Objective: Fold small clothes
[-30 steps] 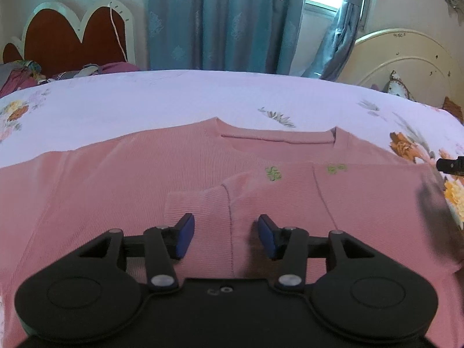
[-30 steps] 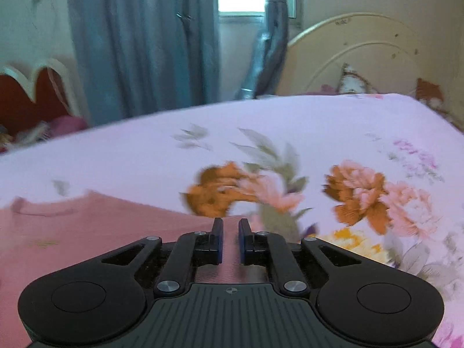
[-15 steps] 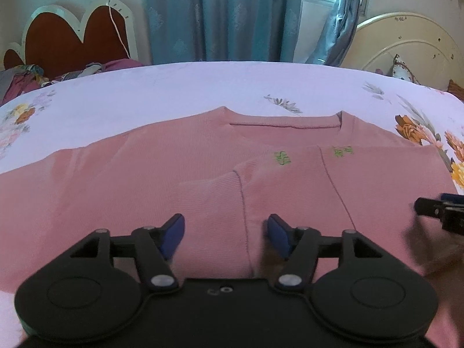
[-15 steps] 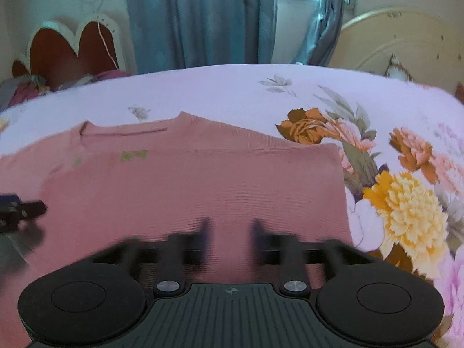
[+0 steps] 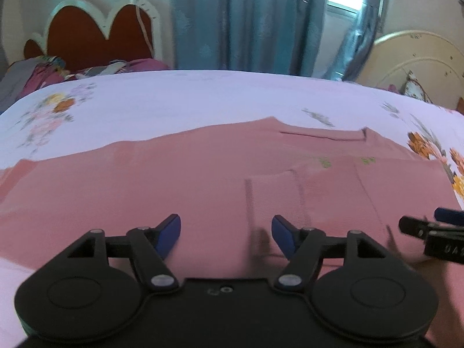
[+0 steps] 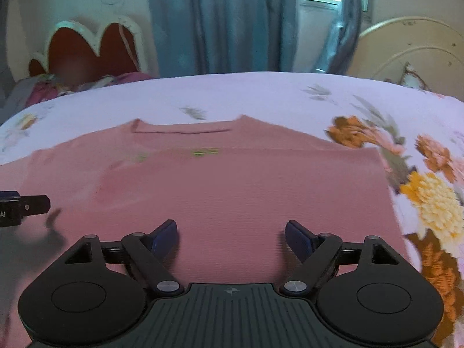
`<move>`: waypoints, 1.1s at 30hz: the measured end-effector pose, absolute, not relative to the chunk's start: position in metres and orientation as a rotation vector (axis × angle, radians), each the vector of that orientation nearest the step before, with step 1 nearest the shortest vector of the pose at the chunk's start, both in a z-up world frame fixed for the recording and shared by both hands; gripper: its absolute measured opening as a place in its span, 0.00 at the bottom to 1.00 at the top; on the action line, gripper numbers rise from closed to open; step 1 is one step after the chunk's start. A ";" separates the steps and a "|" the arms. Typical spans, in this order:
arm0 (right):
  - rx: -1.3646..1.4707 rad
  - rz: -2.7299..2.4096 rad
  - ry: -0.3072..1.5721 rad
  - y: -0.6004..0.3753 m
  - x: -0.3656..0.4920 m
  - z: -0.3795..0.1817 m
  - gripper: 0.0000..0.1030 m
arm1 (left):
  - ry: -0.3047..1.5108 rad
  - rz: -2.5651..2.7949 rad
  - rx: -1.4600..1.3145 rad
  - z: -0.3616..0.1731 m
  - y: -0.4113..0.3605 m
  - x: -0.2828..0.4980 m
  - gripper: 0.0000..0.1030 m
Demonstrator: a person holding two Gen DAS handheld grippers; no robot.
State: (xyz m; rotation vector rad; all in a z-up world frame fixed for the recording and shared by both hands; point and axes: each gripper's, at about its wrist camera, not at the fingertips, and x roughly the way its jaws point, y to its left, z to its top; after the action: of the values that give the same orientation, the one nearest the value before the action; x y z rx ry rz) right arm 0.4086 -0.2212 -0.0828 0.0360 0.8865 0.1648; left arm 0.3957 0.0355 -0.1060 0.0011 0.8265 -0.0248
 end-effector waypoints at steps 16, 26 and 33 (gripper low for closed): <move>0.071 0.273 0.835 -0.126 0.408 -0.068 0.78 | 0.841 0.300 -0.185 -0.104 0.224 0.354 0.70; 0.049 0.292 0.839 -0.095 0.420 -0.074 0.78 | 0.811 0.580 -0.384 -0.115 0.358 0.347 0.68; 0.016 0.252 0.840 -0.093 0.424 -0.084 0.78 | 0.730 0.584 -0.457 -0.125 0.394 0.359 0.54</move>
State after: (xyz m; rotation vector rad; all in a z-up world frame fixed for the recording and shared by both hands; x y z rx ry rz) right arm 0.4237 -0.0934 -0.0836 0.0157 0.8402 0.2525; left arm 0.3590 0.3938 -0.1252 -0.4568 0.7304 0.5835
